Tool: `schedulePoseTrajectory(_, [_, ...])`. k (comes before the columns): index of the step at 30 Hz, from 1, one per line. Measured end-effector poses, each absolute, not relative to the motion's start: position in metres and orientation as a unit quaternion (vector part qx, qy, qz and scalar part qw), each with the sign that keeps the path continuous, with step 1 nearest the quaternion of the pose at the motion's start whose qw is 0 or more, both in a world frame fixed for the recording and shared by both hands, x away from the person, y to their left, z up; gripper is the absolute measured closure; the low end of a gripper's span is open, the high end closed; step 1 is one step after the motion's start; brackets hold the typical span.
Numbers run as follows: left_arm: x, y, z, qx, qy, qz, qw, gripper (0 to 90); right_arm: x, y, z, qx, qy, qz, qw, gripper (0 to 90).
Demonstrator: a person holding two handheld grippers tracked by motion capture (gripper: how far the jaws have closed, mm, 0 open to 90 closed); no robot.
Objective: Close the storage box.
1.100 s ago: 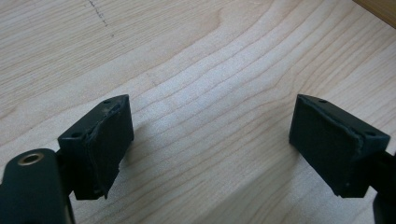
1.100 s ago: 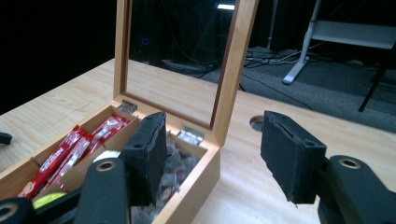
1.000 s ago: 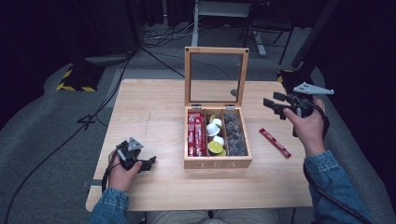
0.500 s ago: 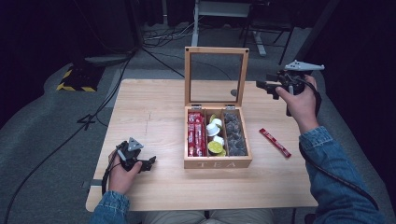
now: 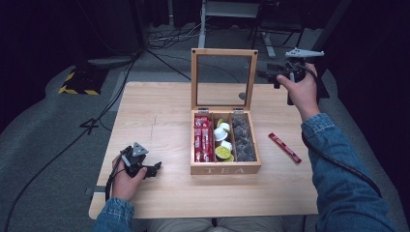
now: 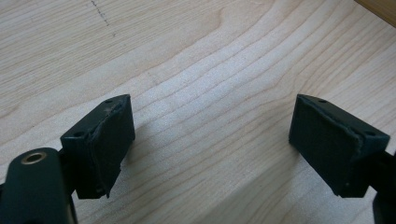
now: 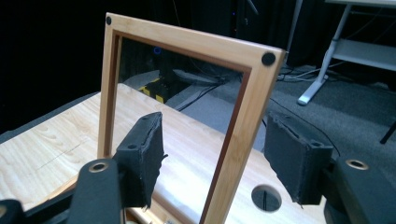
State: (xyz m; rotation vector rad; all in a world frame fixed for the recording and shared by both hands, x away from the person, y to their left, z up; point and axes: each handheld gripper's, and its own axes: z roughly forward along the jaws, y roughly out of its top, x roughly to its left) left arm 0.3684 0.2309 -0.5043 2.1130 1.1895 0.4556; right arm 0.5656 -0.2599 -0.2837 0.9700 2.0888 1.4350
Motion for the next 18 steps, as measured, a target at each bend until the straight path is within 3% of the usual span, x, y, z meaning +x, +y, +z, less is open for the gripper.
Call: schedulePoseTrajectory(18, [0.369,0.231,-0.504,0.808,0.454,0.173,0.332,14.6,0.619,-0.249,-0.293,0.357,0.757,0.506,0.207,38.9])
